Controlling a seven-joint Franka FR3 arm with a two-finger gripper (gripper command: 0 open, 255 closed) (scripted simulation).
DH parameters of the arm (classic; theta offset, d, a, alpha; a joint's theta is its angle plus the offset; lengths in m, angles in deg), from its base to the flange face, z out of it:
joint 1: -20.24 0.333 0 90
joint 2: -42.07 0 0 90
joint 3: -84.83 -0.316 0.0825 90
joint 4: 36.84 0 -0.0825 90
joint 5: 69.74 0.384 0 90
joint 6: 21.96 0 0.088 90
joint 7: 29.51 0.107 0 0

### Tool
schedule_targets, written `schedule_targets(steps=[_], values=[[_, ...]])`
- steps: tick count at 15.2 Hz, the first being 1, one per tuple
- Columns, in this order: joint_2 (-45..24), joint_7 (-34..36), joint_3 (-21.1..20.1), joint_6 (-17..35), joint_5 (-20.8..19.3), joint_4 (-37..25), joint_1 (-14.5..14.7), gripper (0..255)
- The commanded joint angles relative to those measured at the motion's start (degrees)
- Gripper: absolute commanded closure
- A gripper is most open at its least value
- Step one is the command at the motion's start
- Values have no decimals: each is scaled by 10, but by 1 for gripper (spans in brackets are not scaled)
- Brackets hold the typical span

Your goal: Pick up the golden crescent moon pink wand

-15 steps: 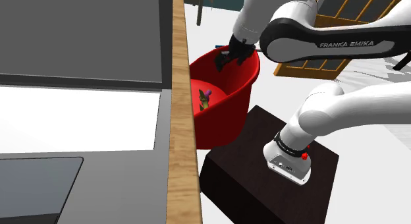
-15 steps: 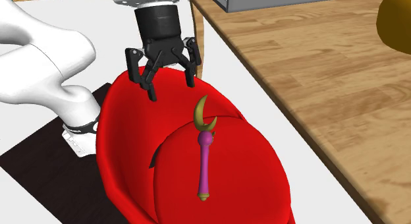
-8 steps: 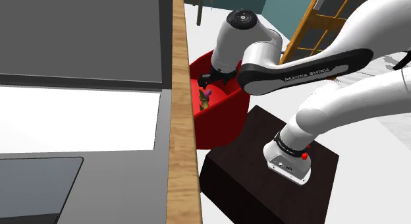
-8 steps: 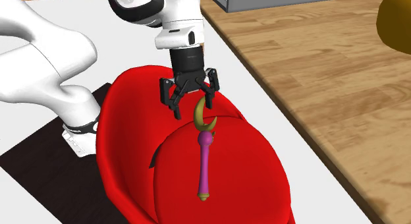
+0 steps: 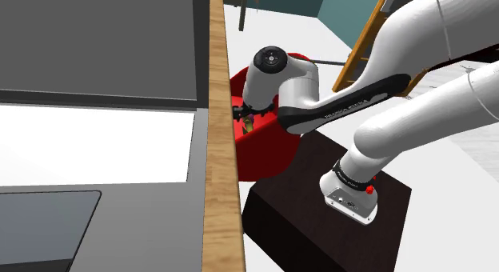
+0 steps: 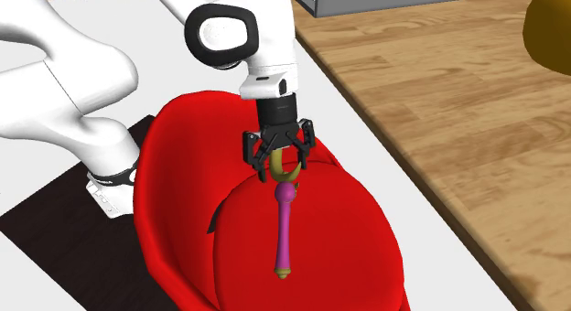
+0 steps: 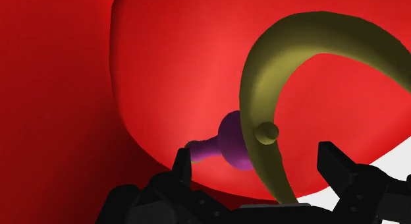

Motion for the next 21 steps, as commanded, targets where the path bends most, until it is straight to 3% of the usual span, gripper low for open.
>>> schedule_targets(steps=[1, 4, 5, 14, 21], values=[[-13, 18, -16, 17, -15, 5, -16, 0], [-24, 34, -31, 29, -29, 8, -32, 0], [-24, 34, -31, 30, -29, 8, -32, 255], [-24, 34, -31, 29, -29, 8, -32, 255], [23, -26, 26, -27, 22, -6, 26, 255]])
